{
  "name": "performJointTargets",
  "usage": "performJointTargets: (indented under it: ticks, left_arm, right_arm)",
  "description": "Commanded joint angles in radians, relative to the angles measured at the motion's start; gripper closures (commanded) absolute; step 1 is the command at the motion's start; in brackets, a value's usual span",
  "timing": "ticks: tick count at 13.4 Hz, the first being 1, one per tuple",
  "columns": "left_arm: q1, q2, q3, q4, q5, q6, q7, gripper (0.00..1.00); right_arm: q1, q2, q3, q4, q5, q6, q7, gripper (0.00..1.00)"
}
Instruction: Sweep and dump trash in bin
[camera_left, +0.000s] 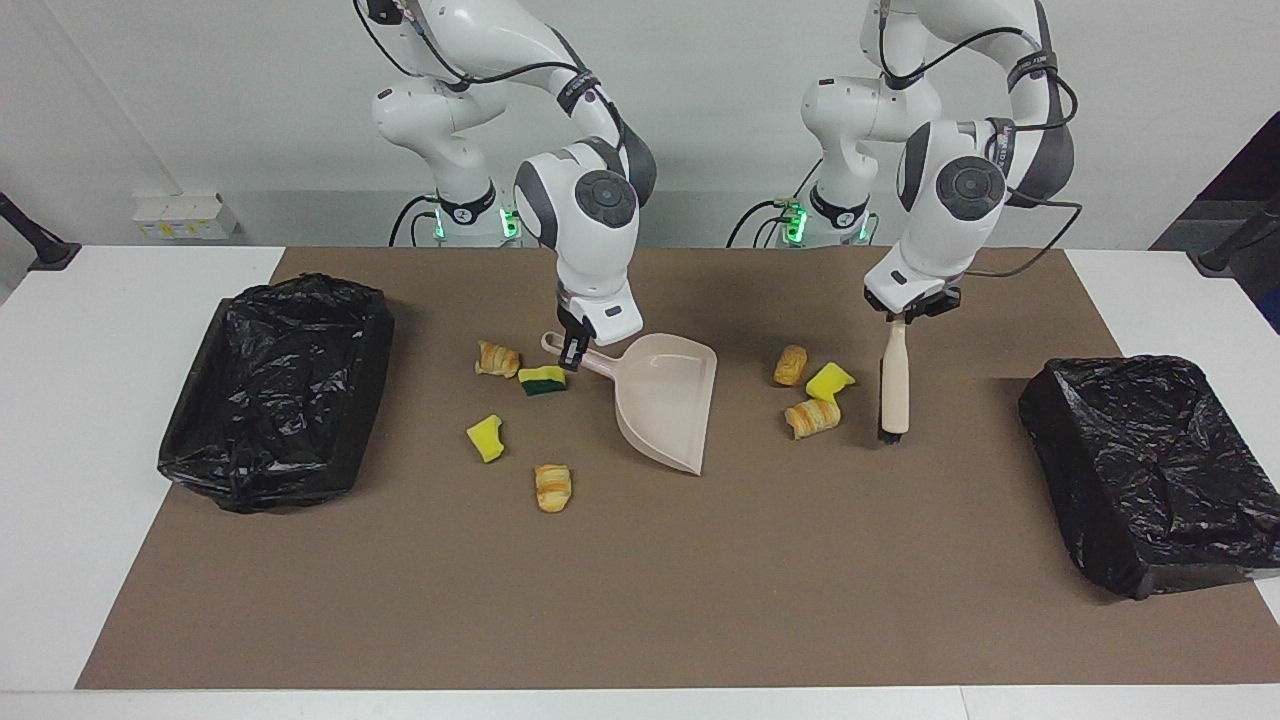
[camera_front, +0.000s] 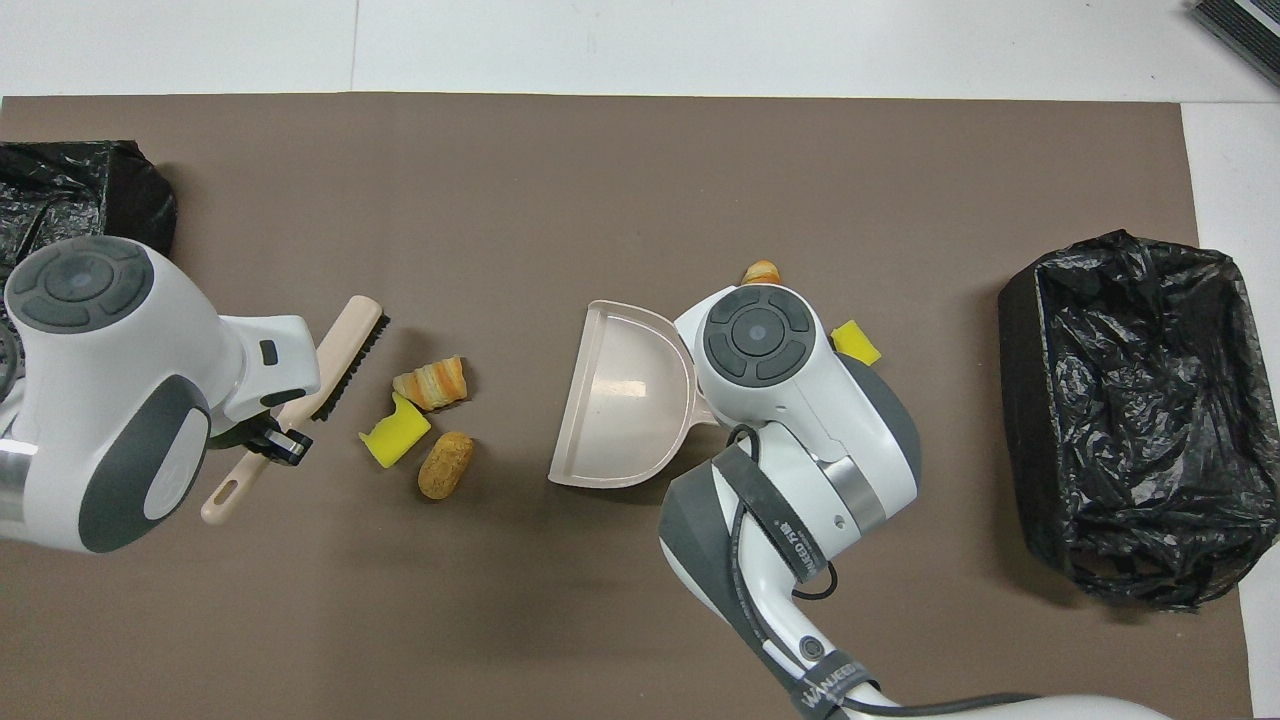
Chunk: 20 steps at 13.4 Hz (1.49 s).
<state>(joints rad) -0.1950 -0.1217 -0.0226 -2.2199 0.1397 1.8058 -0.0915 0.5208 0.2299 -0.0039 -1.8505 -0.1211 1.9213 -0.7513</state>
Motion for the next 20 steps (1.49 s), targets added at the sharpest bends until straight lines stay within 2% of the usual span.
performJointTargets:
  ticks: [1, 4, 6, 7, 9, 12, 15, 20]
  left_arm:
    - [-0.007, -0.105, -0.005, -0.138, 0.006, 0.035, -0.199, 1.0]
    - [-0.119, -0.095, -0.007, -0.17, -0.051, 0.047, -0.446, 1.0]
    - [-0.165, -0.081, -0.007, -0.169, -0.127, 0.073, -0.523, 1.0]
    - [-0.185, -0.055, -0.008, -0.166, -0.182, 0.119, -0.54, 1.0]
    - [-0.234, 0.009, -0.01, -0.147, -0.206, 0.209, -0.612, 1.0]
    - [-0.297, 0.115, -0.01, -0.054, -0.275, 0.269, -0.614, 1.0]
    - [-0.377, 0.131, -0.013, -0.04, -0.295, 0.323, -0.603, 1.0]
    - [-0.538, 0.168, -0.011, 0.086, -0.322, 0.316, -0.611, 1.0]
  right_arm:
    - [-0.007, -0.02, 0.005, -0.026, -0.019, 0.021, -0.026, 1.0]
    - [-0.007, -0.021, 0.005, -0.026, -0.019, 0.021, -0.025, 1.0]
    - [-0.007, -0.02, 0.005, -0.026, -0.019, 0.022, -0.025, 1.0]
    - [-0.007, -0.021, 0.005, -0.026, -0.019, 0.022, -0.025, 1.0]
    - [-0.007, -0.021, 0.005, -0.026, -0.019, 0.022, -0.029, 1.0]
    - [-0.01, -0.038, 0.005, -0.084, -0.019, 0.099, -0.066, 1.0]
    - [-0.01, -0.041, 0.004, -0.108, -0.019, 0.125, -0.065, 1.0]
    - [-0.018, -0.04, 0.004, -0.121, -0.02, 0.153, -0.066, 1.0]
